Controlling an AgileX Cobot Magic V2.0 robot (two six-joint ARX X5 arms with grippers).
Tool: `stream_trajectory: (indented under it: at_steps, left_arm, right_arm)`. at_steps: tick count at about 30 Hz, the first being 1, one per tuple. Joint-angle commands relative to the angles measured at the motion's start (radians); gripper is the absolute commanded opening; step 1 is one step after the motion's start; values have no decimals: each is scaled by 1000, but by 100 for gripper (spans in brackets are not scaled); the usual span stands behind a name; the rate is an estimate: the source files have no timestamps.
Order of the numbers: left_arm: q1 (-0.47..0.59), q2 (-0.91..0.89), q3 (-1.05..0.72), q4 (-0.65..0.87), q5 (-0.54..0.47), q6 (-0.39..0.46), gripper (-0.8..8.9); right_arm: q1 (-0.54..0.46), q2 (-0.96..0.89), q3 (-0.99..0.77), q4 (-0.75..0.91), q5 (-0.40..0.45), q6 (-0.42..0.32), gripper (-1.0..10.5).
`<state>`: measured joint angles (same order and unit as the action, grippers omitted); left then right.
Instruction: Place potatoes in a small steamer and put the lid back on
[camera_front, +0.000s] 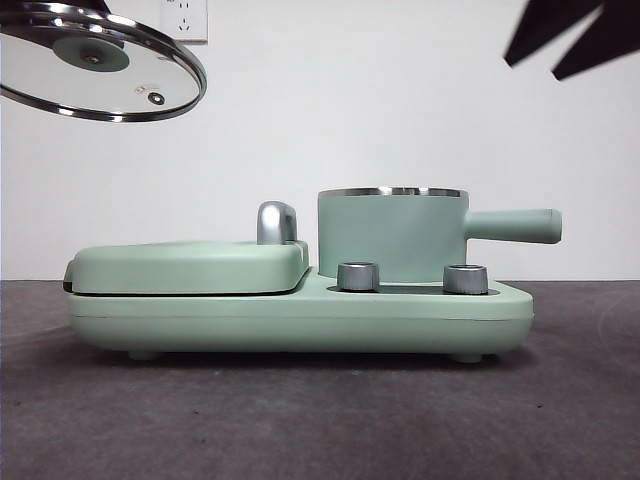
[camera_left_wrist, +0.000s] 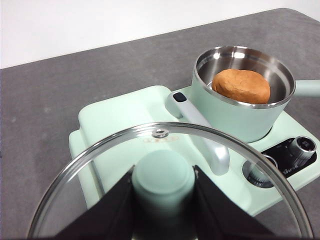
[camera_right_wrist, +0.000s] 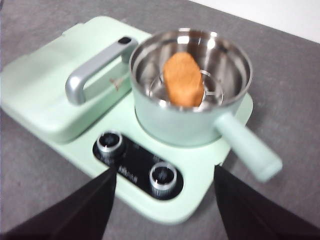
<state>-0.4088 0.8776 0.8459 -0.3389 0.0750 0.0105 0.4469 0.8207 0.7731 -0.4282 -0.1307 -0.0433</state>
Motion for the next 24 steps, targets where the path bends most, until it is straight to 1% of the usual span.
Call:
stream_trajectory:
  at_steps: [1,6,10,16,19,22,24]
  left_arm:
    - [-14,17,15,65,7,-5,9]
    - [-52,67,15,142,7,-4,9]
    - [-96,135,17,239,7,-3,9]
    - [-157,274,37,387,6,6,9]
    - [-185,351,59,447,6,32,9]
    - [-209,431,100,477,6,63,9]
    - [-222,483,132,494,6,69,9]
  right_arm:
    - [21,-72,-64,31,0,17,285]
    - [44,-195,-157,33,2,18,285]
    - [49,-254,-184,15,5,27,285]
    - [49,-267,-184,-12,0,27,285]
    - [49,-261,-184,-31,0,26,285]
    - [49,-260,-184,-52,0,26,285]
    - [49,-260,-184,-62,0,26,285]
